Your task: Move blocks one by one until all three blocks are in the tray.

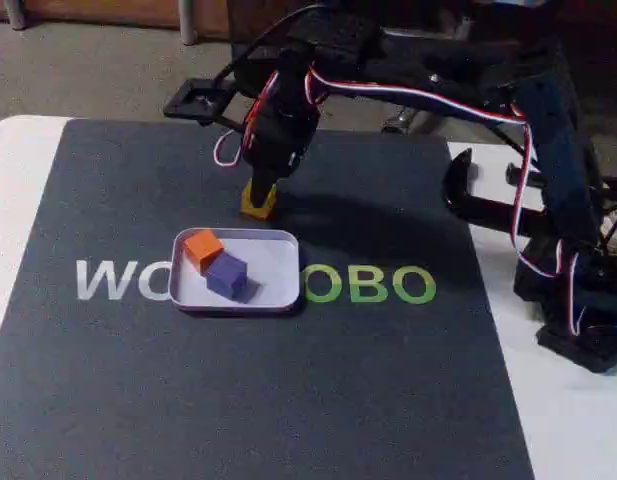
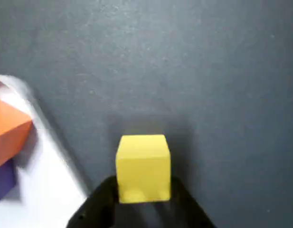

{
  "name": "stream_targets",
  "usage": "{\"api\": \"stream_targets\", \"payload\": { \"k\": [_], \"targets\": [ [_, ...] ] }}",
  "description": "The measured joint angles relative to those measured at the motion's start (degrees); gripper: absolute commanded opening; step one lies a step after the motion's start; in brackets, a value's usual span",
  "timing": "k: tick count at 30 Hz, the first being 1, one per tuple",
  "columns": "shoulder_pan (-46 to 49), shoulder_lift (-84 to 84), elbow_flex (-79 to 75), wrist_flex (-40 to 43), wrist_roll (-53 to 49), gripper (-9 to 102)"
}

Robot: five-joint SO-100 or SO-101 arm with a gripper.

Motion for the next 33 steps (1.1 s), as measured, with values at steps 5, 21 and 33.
{"api": "stream_targets", "payload": {
  "k": [5, 21, 33],
  "targets": [
    [-2.20, 2.37, 0.00, 1.93, 1.85, -5],
    [-8.00, 10.28, 0.00, 8.17, 3.16, -5],
    [-11.87, 10.28, 0.00, 8.79, 1.32, -5]
  ]
}}
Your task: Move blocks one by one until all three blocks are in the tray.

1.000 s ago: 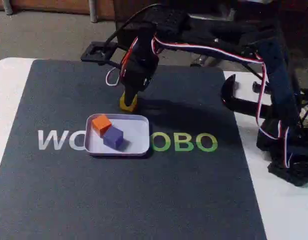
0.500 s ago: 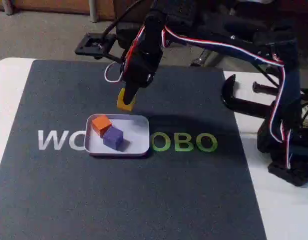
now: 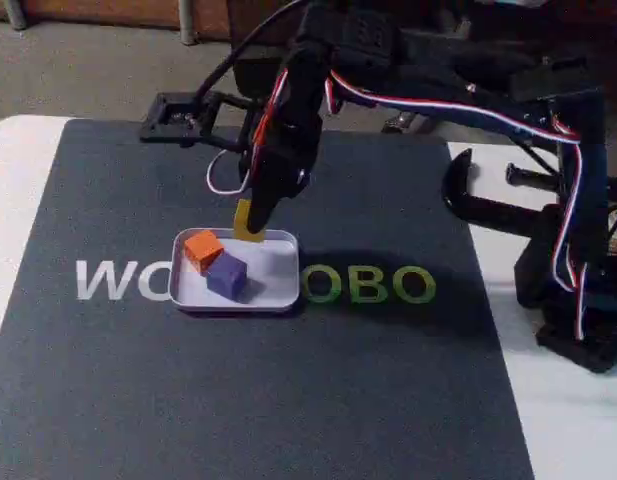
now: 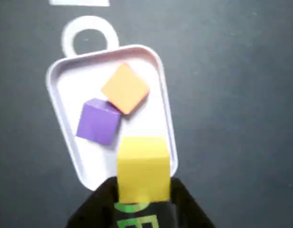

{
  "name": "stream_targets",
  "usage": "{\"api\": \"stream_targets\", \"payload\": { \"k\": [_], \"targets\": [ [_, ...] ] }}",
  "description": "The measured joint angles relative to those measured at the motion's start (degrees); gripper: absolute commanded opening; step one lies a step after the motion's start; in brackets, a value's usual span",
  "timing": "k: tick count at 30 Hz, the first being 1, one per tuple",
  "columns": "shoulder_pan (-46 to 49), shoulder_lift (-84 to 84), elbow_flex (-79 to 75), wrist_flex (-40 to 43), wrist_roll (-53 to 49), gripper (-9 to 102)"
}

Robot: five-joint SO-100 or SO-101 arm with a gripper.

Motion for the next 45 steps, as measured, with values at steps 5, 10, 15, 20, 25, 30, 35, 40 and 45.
{"api": "stream_targets", "payload": {
  "k": [5, 10, 15, 20, 25, 30, 35, 40, 45],
  "targets": [
    [0.09, 0.00, 0.00, 0.00, -0.70, -5],
    [0.79, 0.00, 0.00, 0.00, -1.58, 4],
    [2.02, -0.97, 0.00, -0.18, -2.64, 6],
    [2.20, -1.23, 0.00, -0.18, -2.81, 7],
    [2.11, -1.23, 0.00, -0.18, -2.81, 15],
    [2.20, -1.23, 0.00, -0.18, -2.81, 17],
    [2.20, -1.23, 0.00, -0.35, -2.81, 19],
    [2.46, -1.14, 0.26, -0.35, -4.31, 19],
    [3.25, 4.22, 1.23, 2.64, -6.33, 19]
  ]
}}
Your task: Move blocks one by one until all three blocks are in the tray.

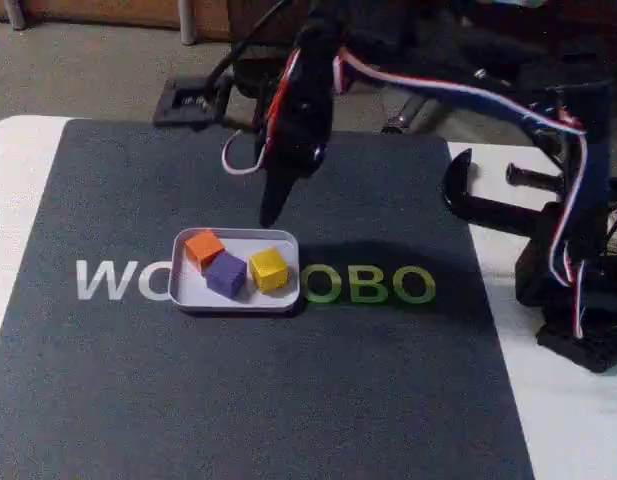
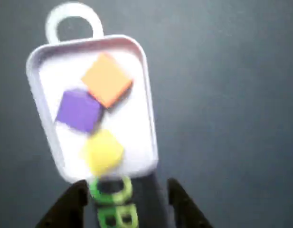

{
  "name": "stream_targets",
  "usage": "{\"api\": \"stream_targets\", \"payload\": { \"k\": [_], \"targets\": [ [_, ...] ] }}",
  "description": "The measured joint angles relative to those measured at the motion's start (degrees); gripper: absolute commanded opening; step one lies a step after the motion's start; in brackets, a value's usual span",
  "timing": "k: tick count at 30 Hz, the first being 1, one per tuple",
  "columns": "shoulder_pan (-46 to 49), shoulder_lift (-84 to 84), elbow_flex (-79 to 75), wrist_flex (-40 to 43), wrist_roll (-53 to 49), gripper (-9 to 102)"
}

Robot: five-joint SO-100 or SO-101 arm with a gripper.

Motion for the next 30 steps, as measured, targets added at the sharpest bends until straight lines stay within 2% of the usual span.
{"api": "stream_targets", "payload": {
  "k": [7, 13, 17, 22, 30],
  "targets": [
    [-3.87, 8.53, 5.01, 0.79, 0.09, 19],
    [-5.98, 18.98, 15.56, 0.35, 0.09, 17],
    [-7.03, 30.85, 28.83, -5.01, -0.26, 15],
    [-6.50, 53.09, 54.32, -18.37, -2.20, 14],
    [-5.63, 72.69, 73.83, -22.24, -4.92, 13]
  ]
}}
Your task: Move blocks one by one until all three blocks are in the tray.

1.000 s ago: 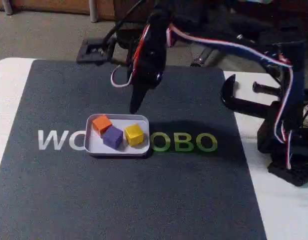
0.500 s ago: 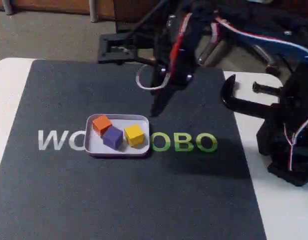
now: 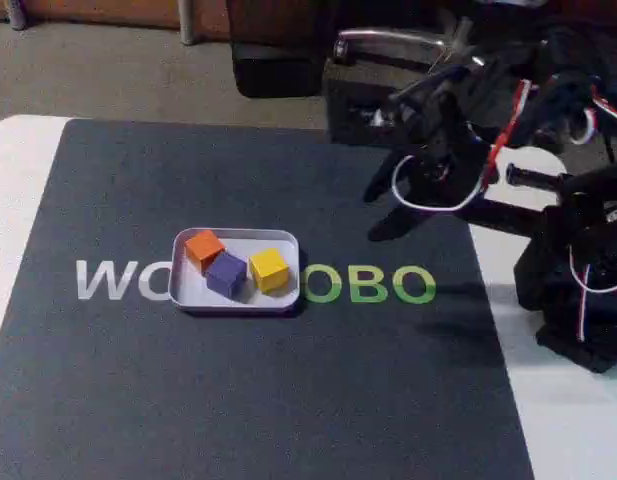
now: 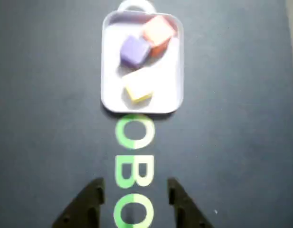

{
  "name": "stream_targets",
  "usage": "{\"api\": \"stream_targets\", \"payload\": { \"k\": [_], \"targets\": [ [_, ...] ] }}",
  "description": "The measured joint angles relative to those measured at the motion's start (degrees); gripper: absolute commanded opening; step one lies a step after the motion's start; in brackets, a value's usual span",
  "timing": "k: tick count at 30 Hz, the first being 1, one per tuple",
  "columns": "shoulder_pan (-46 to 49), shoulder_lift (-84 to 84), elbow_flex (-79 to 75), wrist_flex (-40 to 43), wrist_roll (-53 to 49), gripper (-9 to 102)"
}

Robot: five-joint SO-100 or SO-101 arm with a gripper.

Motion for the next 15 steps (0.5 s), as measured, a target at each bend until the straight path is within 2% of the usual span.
{"api": "stream_targets", "payload": {
  "k": [8, 15],
  "targets": [
    [-2.90, 18.63, 14.06, -1.23, -0.44, 9],
    [-3.69, 23.20, 20.39, -1.76, -0.53, 6]
  ]
}}
